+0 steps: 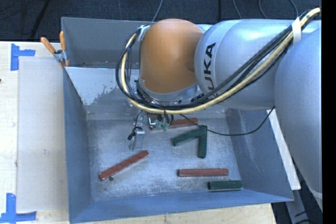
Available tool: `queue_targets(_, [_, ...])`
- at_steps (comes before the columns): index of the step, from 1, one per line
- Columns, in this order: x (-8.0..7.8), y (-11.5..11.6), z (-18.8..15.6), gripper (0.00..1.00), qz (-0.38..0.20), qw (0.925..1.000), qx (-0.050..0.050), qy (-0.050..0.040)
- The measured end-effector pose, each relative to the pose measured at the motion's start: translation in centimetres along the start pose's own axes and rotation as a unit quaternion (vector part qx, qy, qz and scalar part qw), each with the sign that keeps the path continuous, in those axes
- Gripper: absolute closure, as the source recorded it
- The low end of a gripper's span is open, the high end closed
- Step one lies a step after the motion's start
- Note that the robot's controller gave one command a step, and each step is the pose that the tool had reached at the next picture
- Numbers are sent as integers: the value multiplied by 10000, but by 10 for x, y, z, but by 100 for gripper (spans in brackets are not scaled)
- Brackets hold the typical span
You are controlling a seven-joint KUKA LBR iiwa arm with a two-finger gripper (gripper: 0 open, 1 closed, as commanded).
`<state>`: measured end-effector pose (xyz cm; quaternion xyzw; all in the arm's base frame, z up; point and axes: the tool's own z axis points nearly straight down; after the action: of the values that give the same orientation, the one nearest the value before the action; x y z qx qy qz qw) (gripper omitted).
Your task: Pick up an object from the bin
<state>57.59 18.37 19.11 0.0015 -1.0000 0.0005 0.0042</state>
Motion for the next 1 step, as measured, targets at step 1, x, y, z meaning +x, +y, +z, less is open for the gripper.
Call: queue_targets(1, [52, 5, 125, 0, -2043, 9789, 5, -4])
